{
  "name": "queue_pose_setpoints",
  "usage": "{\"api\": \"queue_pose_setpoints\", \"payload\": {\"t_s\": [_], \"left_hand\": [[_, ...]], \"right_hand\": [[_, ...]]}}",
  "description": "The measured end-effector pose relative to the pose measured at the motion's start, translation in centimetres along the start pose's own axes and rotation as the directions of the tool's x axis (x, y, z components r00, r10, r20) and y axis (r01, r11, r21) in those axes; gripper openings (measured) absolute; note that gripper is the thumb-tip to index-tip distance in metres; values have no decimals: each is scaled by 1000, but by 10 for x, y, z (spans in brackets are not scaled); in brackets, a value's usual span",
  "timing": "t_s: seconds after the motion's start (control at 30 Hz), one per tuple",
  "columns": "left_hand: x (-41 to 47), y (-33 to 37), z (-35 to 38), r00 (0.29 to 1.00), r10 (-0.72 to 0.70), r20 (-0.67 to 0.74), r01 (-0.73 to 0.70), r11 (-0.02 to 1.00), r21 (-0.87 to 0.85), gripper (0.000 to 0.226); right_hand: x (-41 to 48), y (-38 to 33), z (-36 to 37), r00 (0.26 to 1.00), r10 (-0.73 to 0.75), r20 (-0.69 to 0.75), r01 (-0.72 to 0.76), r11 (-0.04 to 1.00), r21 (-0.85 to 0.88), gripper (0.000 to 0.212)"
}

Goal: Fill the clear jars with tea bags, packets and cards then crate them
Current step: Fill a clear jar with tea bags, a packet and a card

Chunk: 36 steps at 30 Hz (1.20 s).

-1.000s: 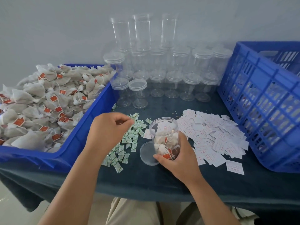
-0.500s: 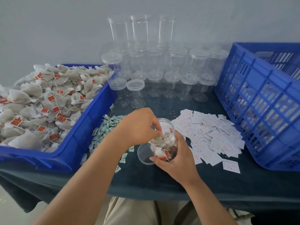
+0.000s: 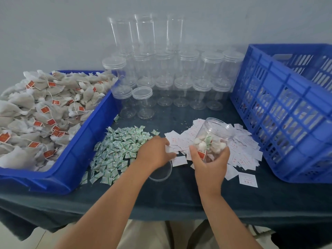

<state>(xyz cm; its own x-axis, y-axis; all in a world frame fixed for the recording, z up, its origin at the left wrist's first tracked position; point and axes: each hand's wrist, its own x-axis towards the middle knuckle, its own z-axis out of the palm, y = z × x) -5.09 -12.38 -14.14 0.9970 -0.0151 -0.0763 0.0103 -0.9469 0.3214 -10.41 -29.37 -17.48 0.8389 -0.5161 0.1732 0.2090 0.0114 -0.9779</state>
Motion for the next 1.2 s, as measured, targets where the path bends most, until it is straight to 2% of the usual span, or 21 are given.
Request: {"api": "queue_pose_setpoints", "payload": {"t_s": [0.1, 0.17, 0.23, 0.27, 0.33, 0.47, 0.6, 0.8, 0.93, 1.0, 1.07, 1.17, 1.2], "left_hand": [[8, 0, 6, 999, -30, -17, 29, 997, -69, 45], [11, 0, 5, 999, -18, -33, 15, 996, -92, 20], [11, 0, 5, 998, 15, -59, -19, 997, -70, 9], [11, 0, 6, 996, 36, -76, -41, 997, -62, 11], [11, -2, 7, 993, 60, -105, -66, 996, -53, 30], [13, -5, 9, 992, 59, -108, -52, 996, 68, 42], [11, -5, 3, 989, 115, -90, -110, 992, 62, 33], [2, -8, -18, 990, 78, -119, -79, 997, 0, 18], [-1, -19, -29, 995, -14, -102, -2, 988, -155, 19], [-6, -25, -34, 993, -65, -96, 35, 957, -289, 11], [-12, -26, -42, 988, -116, -106, 66, 919, -389, 14], [-21, -23, -57, 980, -131, -150, 32, 848, -529, 4], [-26, -20, -65, 976, -126, -179, 1, 818, -575, 7]], "right_hand": [[0, 1, 0, 1000, 18, 8, -18, 1000, -13, 77], [0, 1, 0, 1000, 12, 19, -11, 999, -37, 78], [-1, 0, 0, 999, 4, 38, -2, 999, -53, 77], [-1, 0, 0, 999, 1, 48, 1, 998, -58, 76], [-1, 0, 1, 998, 5, 67, -1, 998, -60, 77], [-1, -1, 2, 996, 1, 89, 5, 998, -61, 78], [0, 2, 1, 994, 6, 105, -1, 999, -46, 80], [0, 1, 2, 992, -13, 128, 19, 999, -45, 82], [0, 1, 0, 987, -28, 159, 39, 997, -70, 85], [-1, 1, 0, 982, -36, 185, 51, 996, -79, 83], [-3, 1, 0, 973, -39, 227, 64, 992, -105, 83], [-7, -2, 1, 949, -65, 308, 117, 981, -155, 84], [-8, -2, 1, 938, -71, 340, 133, 977, -164, 84]]}}
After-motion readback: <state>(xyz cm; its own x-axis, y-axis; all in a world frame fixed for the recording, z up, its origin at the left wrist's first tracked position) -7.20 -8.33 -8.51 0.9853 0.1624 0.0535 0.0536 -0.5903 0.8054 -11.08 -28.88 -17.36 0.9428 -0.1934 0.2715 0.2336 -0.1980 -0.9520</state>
